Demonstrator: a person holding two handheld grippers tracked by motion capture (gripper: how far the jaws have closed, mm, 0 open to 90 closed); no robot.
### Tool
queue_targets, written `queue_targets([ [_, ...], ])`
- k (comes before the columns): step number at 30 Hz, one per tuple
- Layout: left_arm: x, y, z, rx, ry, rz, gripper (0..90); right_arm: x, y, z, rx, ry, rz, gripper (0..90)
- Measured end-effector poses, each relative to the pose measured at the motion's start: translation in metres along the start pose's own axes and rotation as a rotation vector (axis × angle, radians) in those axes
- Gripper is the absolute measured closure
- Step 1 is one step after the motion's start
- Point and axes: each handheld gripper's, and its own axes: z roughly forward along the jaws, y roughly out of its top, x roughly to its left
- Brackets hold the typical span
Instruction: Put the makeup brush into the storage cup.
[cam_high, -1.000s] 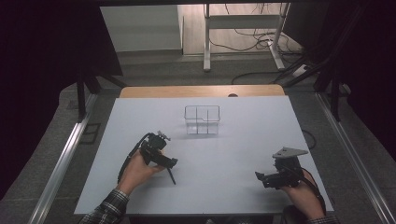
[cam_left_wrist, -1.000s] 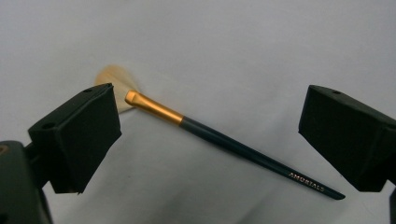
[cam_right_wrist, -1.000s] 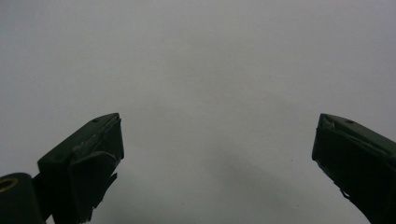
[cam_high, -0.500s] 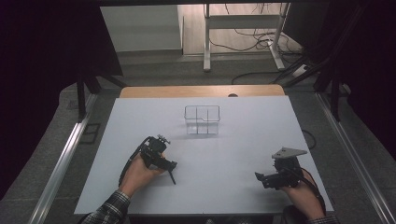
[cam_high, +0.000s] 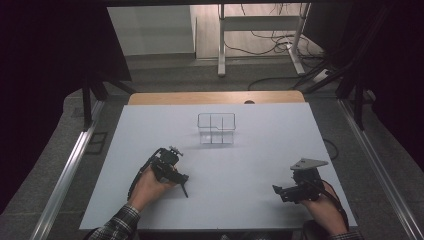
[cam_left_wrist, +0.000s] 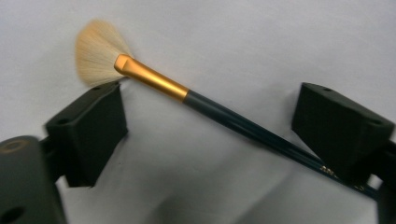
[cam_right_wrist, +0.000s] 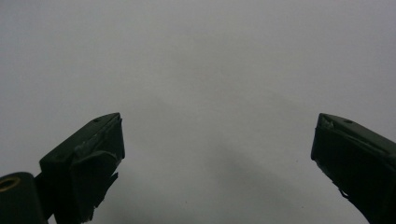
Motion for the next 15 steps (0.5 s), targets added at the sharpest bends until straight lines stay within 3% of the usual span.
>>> queue_targets([
  [3,-0.0024,-0.0002,-0.0044,-0.001,-0.008,0.013,27.6,0.0003,0.0001,0.0002,0.002,0.0,-0.001,2.8],
  [10,-0.0017,0.0003,-0.0108,0.039,-0.035,0.046,83.0,0.0007,0.0001,0.0005,0.005,0.002,-0.005,3.1],
  [15,-0.001,0.002,-0.0108,0.049,-0.04,0.05,83.3,0.0008,0.0001,0.0006,0.006,0.005,-0.009,3.3],
])
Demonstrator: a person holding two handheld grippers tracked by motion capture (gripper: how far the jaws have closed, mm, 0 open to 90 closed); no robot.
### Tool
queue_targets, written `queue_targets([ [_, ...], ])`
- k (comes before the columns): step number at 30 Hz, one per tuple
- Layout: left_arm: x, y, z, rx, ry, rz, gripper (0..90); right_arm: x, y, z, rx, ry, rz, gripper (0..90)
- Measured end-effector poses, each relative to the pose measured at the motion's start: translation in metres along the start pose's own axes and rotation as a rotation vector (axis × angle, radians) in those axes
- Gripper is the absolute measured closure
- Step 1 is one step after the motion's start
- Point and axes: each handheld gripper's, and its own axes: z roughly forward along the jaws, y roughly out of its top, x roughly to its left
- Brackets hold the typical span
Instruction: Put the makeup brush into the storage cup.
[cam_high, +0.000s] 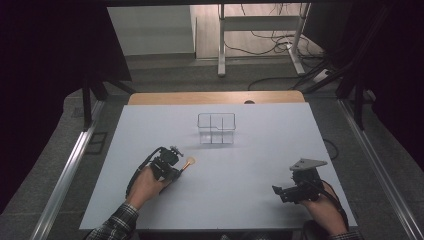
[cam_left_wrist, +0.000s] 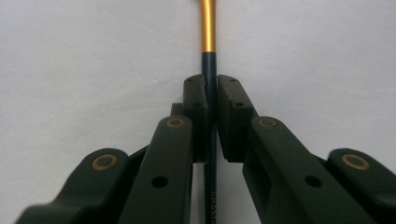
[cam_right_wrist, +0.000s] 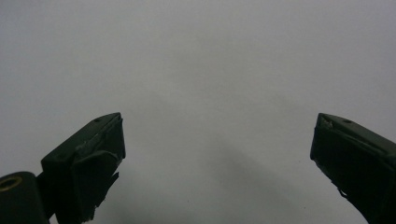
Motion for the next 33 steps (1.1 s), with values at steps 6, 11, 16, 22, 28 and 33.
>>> queue_targets([
  [6,0.0,-0.001,0.0,-0.009,0.002,0.019,83.3,0.0,0.0,0.0,-0.001,0.001,0.003,3.3],
  [11,0.001,-0.001,0.0,-0.013,-0.004,0.036,83.3,0.0,0.0,0.0,-0.005,0.0,0.004,3.3],
  [16,0.004,-0.002,-0.004,-0.03,-0.003,0.04,83.3,0.0,0.0,-0.001,-0.007,0.0,0.004,3.3],
  [22,0.006,-0.005,-0.01,-0.062,-0.03,0.042,83.3,-0.001,0.0,-0.001,-0.01,0.001,0.006,3.3],
  [28,0.005,-0.007,-0.015,-0.095,-0.034,0.059,83.3,-0.001,0.0,-0.002,-0.014,0.0,0.013,3.2],
  [33,0.003,-0.008,-0.019,-0.111,-0.049,0.07,83.2,-0.001,0.0,-0.002,-0.014,0.002,0.014,3.1],
])
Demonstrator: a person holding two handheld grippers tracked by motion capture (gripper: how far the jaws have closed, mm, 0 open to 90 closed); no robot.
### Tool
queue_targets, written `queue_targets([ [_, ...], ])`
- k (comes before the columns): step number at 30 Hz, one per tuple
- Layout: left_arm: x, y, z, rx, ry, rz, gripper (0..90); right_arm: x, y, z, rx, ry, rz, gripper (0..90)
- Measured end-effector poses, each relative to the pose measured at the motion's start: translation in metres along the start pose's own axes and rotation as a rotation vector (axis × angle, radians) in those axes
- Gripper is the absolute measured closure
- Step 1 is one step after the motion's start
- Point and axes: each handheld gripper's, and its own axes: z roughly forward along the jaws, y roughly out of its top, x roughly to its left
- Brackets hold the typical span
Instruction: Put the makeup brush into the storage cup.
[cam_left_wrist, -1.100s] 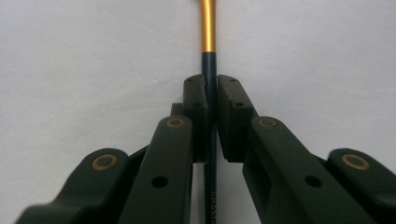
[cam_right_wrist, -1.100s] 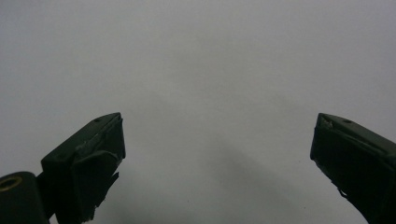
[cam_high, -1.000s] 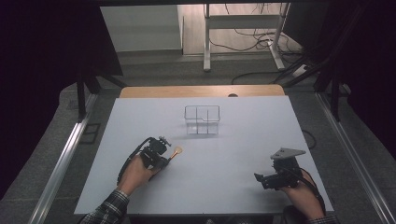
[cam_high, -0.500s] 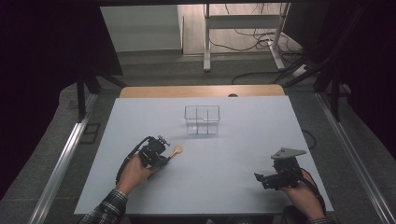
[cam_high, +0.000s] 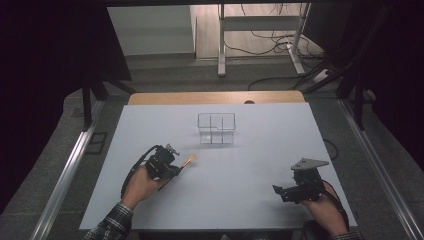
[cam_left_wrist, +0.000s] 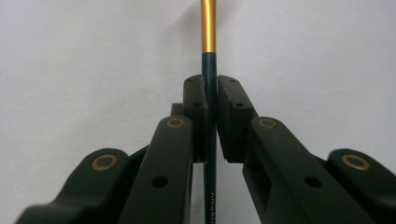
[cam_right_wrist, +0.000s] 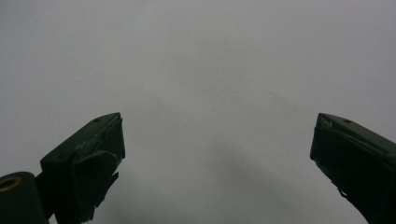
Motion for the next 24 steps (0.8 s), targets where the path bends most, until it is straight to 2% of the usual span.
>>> queue_targets([
  [9,0.002,-0.005,-0.011,-0.063,-0.012,-0.004,83.2,0.0,0.0,-0.001,-0.006,0.002,0.0,2.9],
  [19,0.003,-0.009,-0.021,-0.114,0.004,0.009,83.2,0.0,0.0,-0.001,-0.011,0.013,-0.001,1.2],
  [24,0.005,-0.011,-0.025,-0.146,0.004,0.001,83.2,-0.001,0.0,0.0,-0.012,0.02,0.002,0.1],
])
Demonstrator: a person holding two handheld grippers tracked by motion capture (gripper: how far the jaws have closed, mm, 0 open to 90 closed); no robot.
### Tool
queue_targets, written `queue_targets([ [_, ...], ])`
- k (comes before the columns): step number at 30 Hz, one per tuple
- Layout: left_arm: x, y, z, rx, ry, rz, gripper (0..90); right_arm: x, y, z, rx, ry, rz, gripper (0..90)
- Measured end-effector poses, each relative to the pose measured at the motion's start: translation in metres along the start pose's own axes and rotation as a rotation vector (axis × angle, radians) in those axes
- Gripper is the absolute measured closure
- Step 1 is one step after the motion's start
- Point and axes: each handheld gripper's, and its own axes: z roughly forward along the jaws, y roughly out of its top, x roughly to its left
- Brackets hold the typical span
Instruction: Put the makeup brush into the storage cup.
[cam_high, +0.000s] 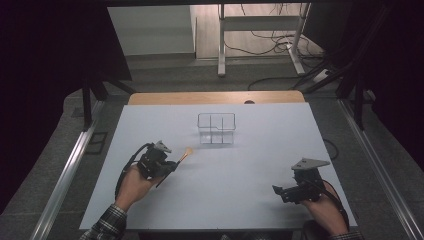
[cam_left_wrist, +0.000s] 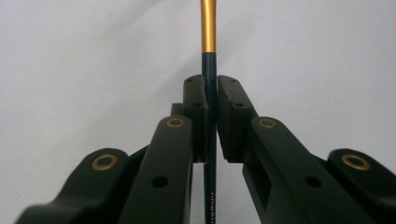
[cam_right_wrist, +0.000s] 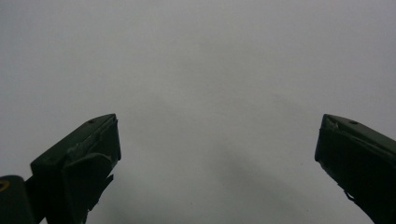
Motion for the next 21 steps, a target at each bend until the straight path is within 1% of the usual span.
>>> queue_targets([
  [9,0.002,-0.002,-0.006,-0.042,-0.011,0.0,83.2,0.0,0.0,-0.001,-0.004,0.002,0.004,0.0],
  [11,0.002,-0.002,-0.008,-0.05,-0.008,0.004,83.2,-0.001,0.0,-0.001,-0.005,0.002,0.007,0.0],
  [15,0.004,-0.003,-0.013,-0.092,-0.008,-0.012,83.2,-0.001,0.0,-0.001,-0.006,0.001,0.014,0.0],
  [17,0.005,-0.004,-0.015,-0.113,-0.016,-0.016,83.2,-0.001,0.0,-0.001,-0.005,0.0,0.02,0.0],
  [21,0.006,-0.004,-0.018,-0.147,-0.026,-0.027,83.3,-0.001,0.0,-0.002,-0.008,-0.002,0.018,0.0],
])
